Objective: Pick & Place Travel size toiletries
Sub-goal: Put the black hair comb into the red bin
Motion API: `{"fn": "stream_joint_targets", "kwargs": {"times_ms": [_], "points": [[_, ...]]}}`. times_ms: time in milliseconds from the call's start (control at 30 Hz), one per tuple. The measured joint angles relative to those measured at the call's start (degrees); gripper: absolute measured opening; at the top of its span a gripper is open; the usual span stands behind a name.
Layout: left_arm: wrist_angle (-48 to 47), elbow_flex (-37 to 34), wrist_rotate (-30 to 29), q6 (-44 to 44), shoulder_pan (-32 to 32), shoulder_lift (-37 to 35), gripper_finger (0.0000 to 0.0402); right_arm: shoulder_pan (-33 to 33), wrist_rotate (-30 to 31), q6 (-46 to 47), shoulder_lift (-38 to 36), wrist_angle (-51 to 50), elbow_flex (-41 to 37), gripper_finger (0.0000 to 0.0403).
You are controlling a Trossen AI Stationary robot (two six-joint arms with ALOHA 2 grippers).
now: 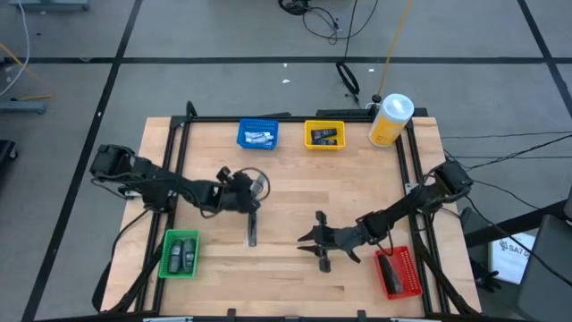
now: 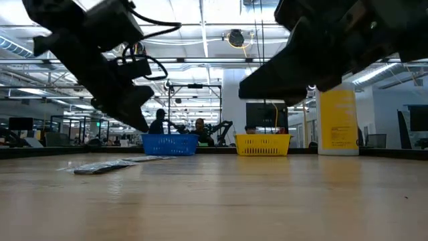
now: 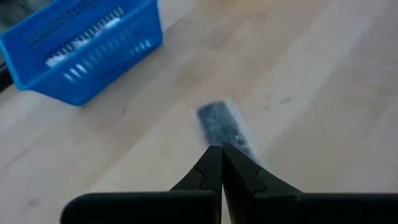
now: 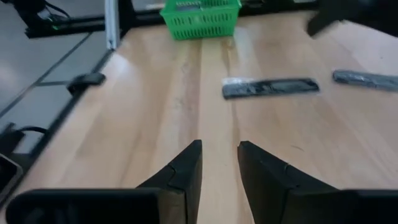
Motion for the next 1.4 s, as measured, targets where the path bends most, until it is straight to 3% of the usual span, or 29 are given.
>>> {"fn": "stream_joint_targets", "kwargs": {"times_ms": [233, 467, 567, 733, 833, 967, 1167, 1400], "points": [[8.88, -0.38, 5.21, 4.87, 6.19, 6.13, 0.0004, 1.16, 0.03, -0.75, -1.14, -0.24, 0.09, 0.0093], [18.24, -0.01, 9.52, 6.13, 6.55, 14.71, 0.0004, 1.65, -0.02, -1.35, -1.14, -0.83, 0.04, 0.0093], [27.24, 0.01, 16.65, 8.25, 5.13, 17.16, 0.0002, 1.84, -0.02, -1.38, -1.18, -0.52, 0.04, 0.0093], [48.02, 0.9, 35.97, 15.18, 0.37, 23.28, 0.0004, 2.26, -0.07, -2.64, -1.36, -1.13, 0.04, 0.0093], [54.74, 3.45, 39.01, 18.85, -3.22, 24.95, 0.0001, 2.34, -0.03, -2.77, -1.84, -1.86, 0.09, 0.0093], [51.87, 7.46, 39.03, 22.12, -7.14, 22.89, 0.0006, 2.35, -0.01, -2.3, -2.06, -4.16, 0.04, 0.0093], [35.41, 12.08, 38.46, 25.78, -12.56, 19.42, 0.0003, 0.3, 0.02, 8.28, -2.04, -9.28, -0.02, 0.0099], [31.07, 12.79, 32.1, 20.45, -14.03, 24.1, 0.0003, -3.71, -1.6, 16.99, 2.45, -8.3, -0.22, 0.0168]]}}
